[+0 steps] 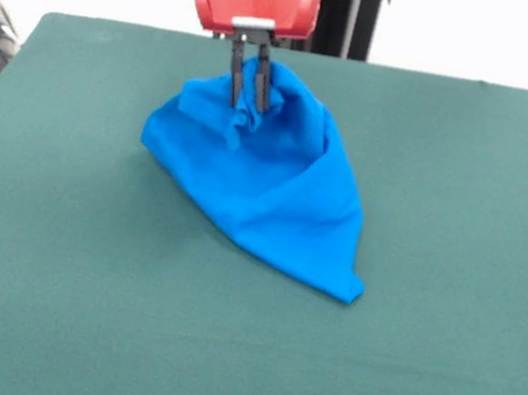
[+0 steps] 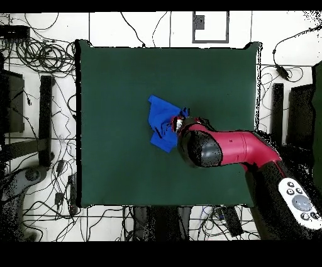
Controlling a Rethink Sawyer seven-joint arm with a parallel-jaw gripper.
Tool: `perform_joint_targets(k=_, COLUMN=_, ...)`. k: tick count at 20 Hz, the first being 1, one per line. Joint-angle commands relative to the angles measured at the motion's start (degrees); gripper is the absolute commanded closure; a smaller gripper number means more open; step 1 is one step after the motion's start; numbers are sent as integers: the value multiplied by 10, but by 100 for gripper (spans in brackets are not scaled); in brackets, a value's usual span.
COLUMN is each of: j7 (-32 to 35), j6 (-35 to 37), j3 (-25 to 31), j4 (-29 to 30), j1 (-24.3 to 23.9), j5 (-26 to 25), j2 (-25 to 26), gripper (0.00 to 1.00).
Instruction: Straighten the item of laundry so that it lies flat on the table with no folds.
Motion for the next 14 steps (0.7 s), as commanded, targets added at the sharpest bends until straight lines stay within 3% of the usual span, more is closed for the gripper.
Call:
perform_joint_targets(k=1, j7=3, j6=81, j3=24, j4=87, j1=3, j5=46, j2=-50, gripper=100)
perform_joint_targets(k=6, j7=-4, j6=88, j3=30, j4=107, j1=-4, j5=65, j2=-76, gripper=100)
perform_joint_targets(k=14, j7=-4, j6=76, j3=25, j4=110, j1=-1, j5=65, j2=-75, gripper=100)
